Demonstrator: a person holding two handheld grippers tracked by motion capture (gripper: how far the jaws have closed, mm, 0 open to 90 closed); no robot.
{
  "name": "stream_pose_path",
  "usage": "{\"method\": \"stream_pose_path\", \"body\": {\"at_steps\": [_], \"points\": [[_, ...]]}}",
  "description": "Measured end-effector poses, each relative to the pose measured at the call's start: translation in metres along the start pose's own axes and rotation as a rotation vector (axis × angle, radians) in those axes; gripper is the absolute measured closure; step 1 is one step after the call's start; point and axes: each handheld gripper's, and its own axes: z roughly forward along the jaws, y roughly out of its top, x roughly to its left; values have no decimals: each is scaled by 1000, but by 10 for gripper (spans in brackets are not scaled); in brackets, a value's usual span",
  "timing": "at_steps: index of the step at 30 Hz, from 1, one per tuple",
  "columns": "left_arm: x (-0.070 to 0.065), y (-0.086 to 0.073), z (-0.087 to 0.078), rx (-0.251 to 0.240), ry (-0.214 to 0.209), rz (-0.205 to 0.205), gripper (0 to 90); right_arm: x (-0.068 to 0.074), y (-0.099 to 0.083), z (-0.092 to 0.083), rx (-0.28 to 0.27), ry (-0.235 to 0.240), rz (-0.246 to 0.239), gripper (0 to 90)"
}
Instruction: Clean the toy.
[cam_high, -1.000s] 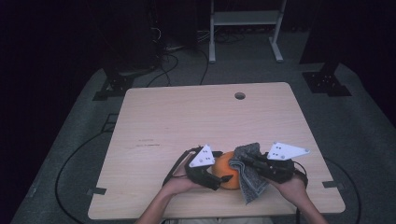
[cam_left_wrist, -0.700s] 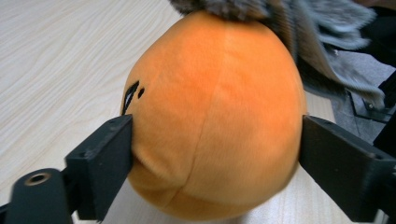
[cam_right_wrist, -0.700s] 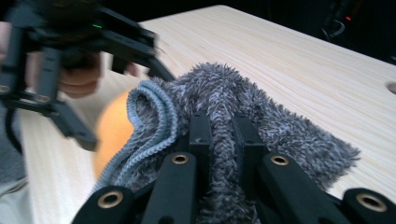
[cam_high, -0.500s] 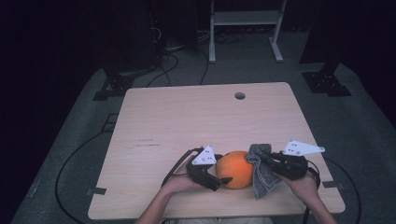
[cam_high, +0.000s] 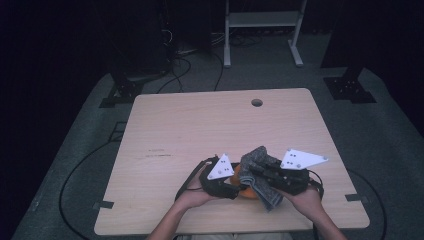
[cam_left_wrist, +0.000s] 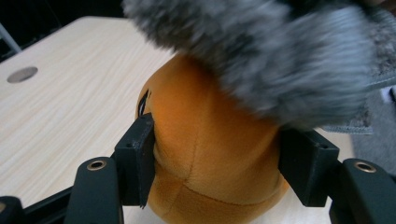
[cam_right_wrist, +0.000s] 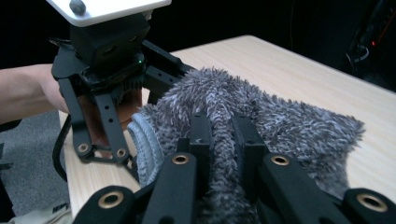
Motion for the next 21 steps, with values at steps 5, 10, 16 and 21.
{"method": "stream_pose_path", "body": {"at_steps": [5,10,16,21], "points": [[8,2,-17,-43,-10,-34,360,-19,-6,-1,2,-46,51,800],[6,1,-12,-13,-23,-18,368,-30,-27,2,28,-48,124,801],[3,6,-8,-14,-30,-7,372,-7,-4,3,-35,23,49,801],[6,-2,-5,-17,-57,-22,320,-19,-18,9,4,-13,81,800]]}}
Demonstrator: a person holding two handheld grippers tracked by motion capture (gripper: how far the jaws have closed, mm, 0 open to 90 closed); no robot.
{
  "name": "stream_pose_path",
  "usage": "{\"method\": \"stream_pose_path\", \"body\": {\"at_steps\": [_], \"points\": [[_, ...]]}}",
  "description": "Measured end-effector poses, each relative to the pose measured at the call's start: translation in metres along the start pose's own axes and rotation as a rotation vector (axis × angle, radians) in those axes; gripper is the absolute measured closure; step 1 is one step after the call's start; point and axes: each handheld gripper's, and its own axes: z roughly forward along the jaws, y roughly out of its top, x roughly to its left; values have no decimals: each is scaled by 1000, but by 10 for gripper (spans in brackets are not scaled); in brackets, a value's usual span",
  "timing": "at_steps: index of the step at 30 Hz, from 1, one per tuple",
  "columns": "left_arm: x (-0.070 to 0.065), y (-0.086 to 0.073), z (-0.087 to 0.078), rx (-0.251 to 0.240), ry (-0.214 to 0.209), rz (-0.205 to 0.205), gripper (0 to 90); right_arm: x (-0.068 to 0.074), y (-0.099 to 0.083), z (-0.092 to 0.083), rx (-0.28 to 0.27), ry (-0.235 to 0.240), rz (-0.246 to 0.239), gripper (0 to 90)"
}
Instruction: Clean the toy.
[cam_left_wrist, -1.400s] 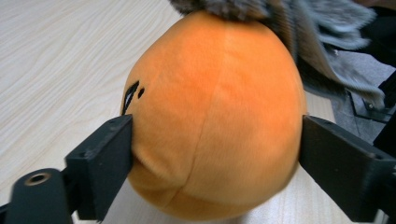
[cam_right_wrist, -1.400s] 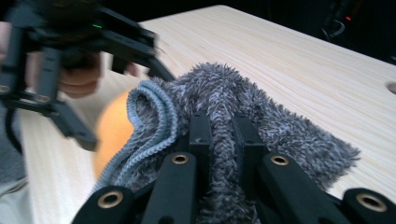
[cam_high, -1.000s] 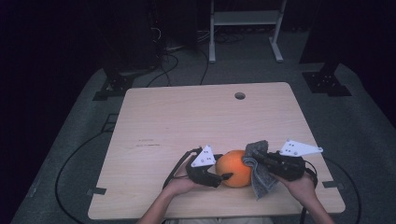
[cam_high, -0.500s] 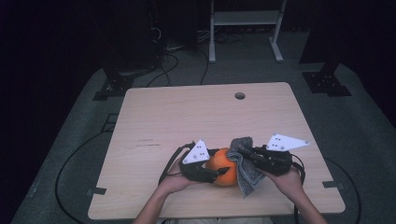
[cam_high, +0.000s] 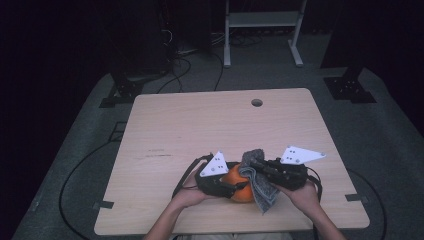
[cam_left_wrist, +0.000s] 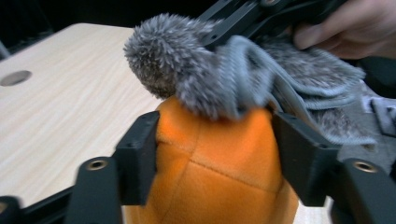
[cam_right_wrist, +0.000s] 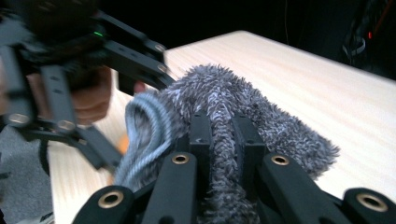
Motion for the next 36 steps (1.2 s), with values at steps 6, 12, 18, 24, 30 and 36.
{"method": "stream_pose_path", "body": {"at_steps": [6,12,18,24,30,36], "points": [[12,-12,1,34,-23,-48,92,-6,-11,-5,14,-24,9,800],[14,-24,20,29,-70,-92,134,-19,-20,-14,5,-41,54,798],[12,-7,-1,12,-21,-101,337,-19,-16,-17,-1,-62,45,799],[16,-1,-9,58,63,-133,365,4,-6,-13,-19,-37,-17,802],[7,-4,0,104,22,-88,366,28,16,0,12,-6,-142,804],[11,-10,5,82,5,-82,248,4,12,6,12,-20,-79,804]]}}
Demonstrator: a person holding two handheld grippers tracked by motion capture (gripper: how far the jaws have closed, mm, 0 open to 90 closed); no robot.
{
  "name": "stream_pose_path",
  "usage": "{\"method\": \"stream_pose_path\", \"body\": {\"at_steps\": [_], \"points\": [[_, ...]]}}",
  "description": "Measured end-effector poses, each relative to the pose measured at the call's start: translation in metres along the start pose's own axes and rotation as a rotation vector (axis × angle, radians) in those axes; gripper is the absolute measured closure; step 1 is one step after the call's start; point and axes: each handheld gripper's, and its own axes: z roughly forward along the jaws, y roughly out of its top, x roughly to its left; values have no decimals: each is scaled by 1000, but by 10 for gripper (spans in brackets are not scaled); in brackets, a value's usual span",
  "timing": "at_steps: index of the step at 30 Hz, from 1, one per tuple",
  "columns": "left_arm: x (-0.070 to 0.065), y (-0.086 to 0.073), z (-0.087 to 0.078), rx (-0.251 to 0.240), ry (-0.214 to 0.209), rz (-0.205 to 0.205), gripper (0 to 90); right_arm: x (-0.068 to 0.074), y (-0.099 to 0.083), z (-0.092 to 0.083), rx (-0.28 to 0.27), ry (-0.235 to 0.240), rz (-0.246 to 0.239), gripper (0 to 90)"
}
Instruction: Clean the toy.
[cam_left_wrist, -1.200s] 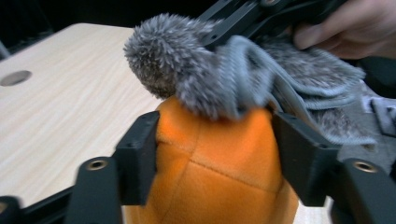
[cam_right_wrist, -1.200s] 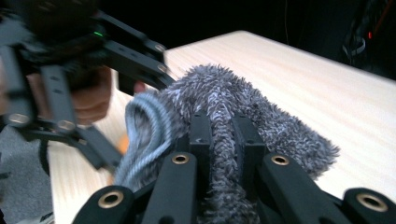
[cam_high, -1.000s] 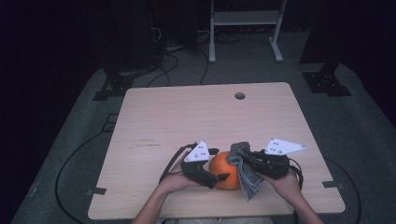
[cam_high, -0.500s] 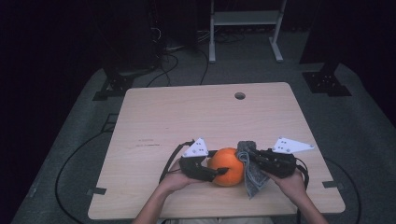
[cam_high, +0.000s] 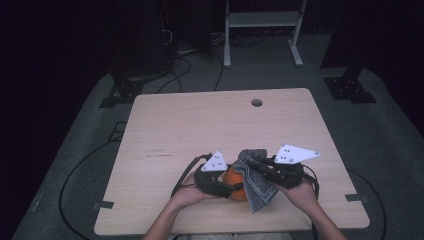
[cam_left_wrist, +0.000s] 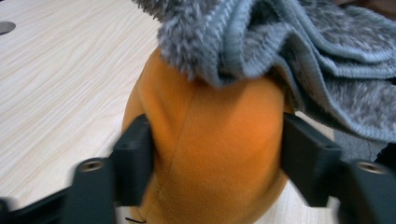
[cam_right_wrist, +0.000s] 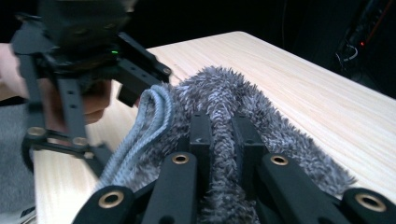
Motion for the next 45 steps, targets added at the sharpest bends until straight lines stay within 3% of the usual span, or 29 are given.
{"method": "stream_pose_path", "body": {"at_steps": [3,10,13,15,20,24,26,28,31,35,38,39,40,41,43,45], "points": [[5,-3,9,19,3,-14,84,-1,-3,-1,-1,12,-3,803],[8,-10,13,-17,-44,-5,148,-12,-7,0,8,-9,9,803],[6,-11,11,-13,-44,25,143,-16,-11,-1,17,-22,24,803],[6,-11,13,-19,-32,19,121,-18,-15,-1,10,-18,53,803],[5,-14,14,-32,-41,22,106,-20,-16,-1,11,-24,52,803],[3,-13,10,-40,-2,43,303,-20,-17,-2,11,-30,48,803],[6,-9,5,-51,-15,-11,350,-22,-19,-7,-14,-40,68,803],[7,-8,1,-51,-24,-20,358,-20,-22,-12,-28,-43,72,803],[5,-5,-4,-46,-24,-29,364,-11,-22,-16,-29,-47,45,804],[7,0,-12,-45,7,-47,365,2,-15,-20,-44,-39,4,804],[9,1,-15,-52,21,-74,369,10,-9,-20,-53,-11,-18,804],[9,1,-15,-51,16,-93,369,15,-6,-19,-53,5,-33,804],[8,1,-15,-42,15,-99,373,23,1,-13,-42,14,-80,804],[8,0,-15,-36,17,-99,372,23,2,-10,-35,16,-89,804],[8,-4,-13,-17,15,-73,345,17,1,-4,-25,13,-83,804],[9,-9,-11,-2,7,-25,255,10,-3,2,-5,11,-65,804]]}}
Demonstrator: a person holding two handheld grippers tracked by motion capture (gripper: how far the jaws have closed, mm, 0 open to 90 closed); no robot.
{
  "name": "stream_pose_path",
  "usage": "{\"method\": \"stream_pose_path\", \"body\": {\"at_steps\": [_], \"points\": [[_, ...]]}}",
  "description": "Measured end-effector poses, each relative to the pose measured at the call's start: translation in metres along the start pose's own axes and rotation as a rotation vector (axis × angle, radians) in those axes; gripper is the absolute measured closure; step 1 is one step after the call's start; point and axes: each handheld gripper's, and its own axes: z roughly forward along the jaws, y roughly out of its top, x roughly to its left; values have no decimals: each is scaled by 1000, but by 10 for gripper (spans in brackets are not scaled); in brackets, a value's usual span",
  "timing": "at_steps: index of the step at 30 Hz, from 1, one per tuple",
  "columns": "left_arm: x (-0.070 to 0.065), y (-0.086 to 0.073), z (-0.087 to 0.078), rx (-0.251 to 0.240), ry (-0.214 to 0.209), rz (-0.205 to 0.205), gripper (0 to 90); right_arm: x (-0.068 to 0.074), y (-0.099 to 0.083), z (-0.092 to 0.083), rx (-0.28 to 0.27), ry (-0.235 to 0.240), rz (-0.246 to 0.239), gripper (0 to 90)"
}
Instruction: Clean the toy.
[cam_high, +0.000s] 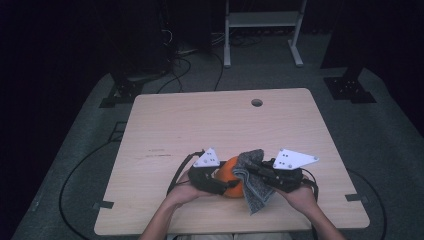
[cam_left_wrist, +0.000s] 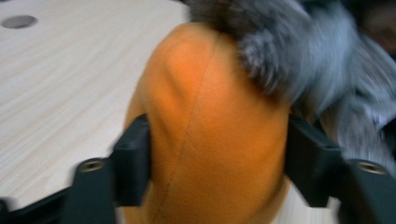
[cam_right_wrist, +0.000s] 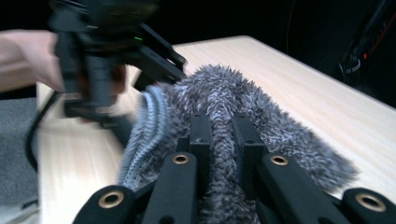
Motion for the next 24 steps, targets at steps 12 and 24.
{"method": "stream_pose_path", "body": {"at_steps": [12,24], "points": [[15,-5,3,-37,63,-118,304,-7,-12,0,-11,-26,35,804],[-5,1,14,-22,71,-32,297,7,-6,3,-8,-9,-38,804]]}}
